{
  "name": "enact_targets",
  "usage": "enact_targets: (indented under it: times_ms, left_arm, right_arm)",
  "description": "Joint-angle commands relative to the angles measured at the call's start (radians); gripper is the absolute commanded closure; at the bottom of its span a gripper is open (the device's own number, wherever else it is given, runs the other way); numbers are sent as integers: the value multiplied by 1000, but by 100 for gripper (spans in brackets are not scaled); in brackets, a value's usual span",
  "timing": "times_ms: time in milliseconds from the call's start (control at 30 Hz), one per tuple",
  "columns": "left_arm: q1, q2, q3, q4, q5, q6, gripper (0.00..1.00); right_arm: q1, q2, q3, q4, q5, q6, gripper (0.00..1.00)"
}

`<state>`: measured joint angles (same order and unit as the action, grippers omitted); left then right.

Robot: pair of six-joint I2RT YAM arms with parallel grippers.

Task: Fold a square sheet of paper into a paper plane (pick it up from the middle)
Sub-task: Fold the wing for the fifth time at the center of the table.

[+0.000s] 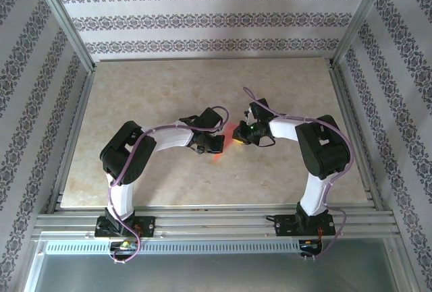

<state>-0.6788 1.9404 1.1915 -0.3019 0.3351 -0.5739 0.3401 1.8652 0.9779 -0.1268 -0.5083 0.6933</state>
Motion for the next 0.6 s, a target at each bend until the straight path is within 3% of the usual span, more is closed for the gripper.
enact_targets:
  times_ms: [0, 167, 367, 567]
  left_arm:
    - [8, 42, -24, -163, -24, 31, 100]
    - [8, 40, -23, -169, -24, 33, 100]
    - [8, 38, -21, -167, -25, 34, 100]
    - [8, 36, -21, -169, -30, 40, 100]
  right_arm:
    - [-50, 48, 46, -27, 111, -51, 86]
    - [-94, 48, 91, -18, 86, -80, 87]
    - [-98, -118, 40, 51, 23, -137, 86]
    - [-26, -167, -46, 82, 19, -125, 86]
